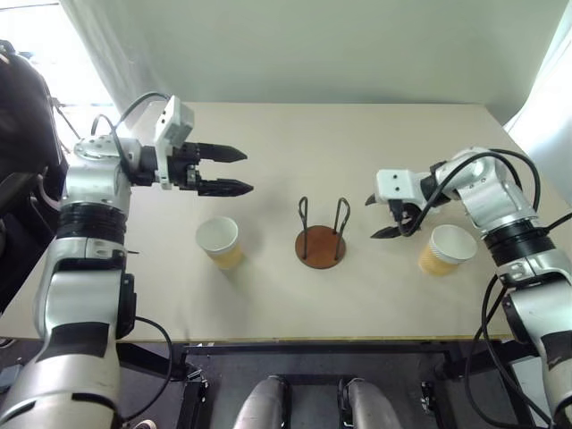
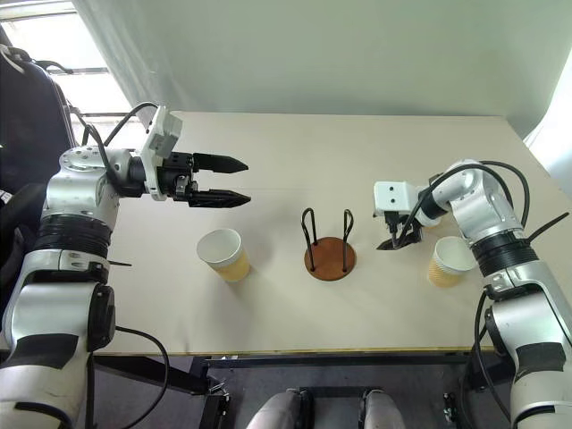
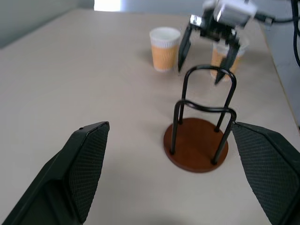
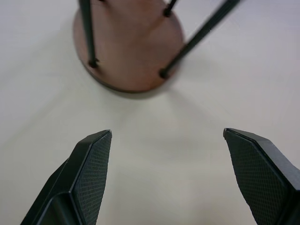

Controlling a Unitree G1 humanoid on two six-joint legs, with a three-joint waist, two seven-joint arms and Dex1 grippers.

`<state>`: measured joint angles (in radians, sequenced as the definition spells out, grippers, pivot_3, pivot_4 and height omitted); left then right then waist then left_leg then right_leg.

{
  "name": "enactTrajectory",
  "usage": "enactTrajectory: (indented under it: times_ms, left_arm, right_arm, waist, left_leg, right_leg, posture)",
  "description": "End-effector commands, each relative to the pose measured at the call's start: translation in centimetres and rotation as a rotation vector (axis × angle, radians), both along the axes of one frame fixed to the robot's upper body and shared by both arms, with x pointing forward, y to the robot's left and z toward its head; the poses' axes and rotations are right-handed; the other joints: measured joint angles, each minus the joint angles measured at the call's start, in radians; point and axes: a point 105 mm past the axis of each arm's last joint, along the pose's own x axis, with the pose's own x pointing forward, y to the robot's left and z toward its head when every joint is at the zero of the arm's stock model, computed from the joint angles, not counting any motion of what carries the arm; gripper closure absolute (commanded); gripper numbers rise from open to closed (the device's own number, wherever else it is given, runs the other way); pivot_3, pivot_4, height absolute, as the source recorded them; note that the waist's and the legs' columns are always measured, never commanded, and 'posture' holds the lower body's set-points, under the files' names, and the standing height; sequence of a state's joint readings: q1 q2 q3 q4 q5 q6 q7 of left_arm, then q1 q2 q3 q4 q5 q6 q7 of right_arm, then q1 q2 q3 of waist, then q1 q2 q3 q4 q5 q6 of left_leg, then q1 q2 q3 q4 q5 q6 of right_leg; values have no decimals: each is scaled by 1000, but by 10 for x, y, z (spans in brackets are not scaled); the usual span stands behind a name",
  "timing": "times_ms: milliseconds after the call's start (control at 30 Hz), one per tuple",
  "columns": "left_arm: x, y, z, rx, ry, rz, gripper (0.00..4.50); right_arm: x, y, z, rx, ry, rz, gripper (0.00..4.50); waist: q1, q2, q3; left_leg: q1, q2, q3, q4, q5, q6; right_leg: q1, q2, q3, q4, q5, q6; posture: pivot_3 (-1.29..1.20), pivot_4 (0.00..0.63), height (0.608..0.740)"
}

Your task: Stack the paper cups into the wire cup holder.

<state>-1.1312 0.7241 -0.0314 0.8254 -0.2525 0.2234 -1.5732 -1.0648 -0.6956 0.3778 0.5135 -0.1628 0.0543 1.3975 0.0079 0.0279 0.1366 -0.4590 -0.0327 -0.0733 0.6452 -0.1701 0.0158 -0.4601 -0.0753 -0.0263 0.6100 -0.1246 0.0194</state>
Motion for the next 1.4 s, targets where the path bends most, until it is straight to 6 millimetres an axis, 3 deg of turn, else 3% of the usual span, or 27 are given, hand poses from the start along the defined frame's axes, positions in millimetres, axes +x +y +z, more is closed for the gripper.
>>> enactTrajectory:
  times_ms: [33,500,800,1000,1400]
  left_arm:
    - [-9,4,21,44,-67,-43,0]
    - [-26,18,25,235,-97,-74,0]
    - [-33,16,35,373,-148,-99,0]
    - [-46,37,15,761,-191,-141,0]
    - [-59,58,-13,1011,-173,-211,0]
  right_arm:
    - [1,4,30,40,-103,3,601]
    - [-2,-11,66,46,-158,-12,601]
    - [-13,-25,76,23,-165,-10,601]
    - [-20,-38,81,-3,-154,-22,601]
    - [-24,-43,82,-27,-124,-15,601]
  waist:
    - [0,0,0]
    - [1,0,0]
    - [0,0,0]
    - [-6,0,0]
    - [-8,0,0]
  left_leg:
    - [0,0,0,0,0,0]
    - [-1,0,0,0,-3,-4]
    - [-2,0,0,0,-3,-3]
    - [-2,0,0,0,-3,2]
    - [-2,0,-1,0,-3,3]
  right_leg:
    - [0,0,0,0,0,0]
    - [-1,0,0,-1,-1,1]
    - [-1,0,0,-1,-2,1]
    - [-1,0,0,-1,-5,1]
    - [-2,0,0,0,-7,0]
  posture:
    - [0,150,740]
    - [0,150,740]
    - [0,150,740]
    - [0,150,740]
    - [0,150,740]
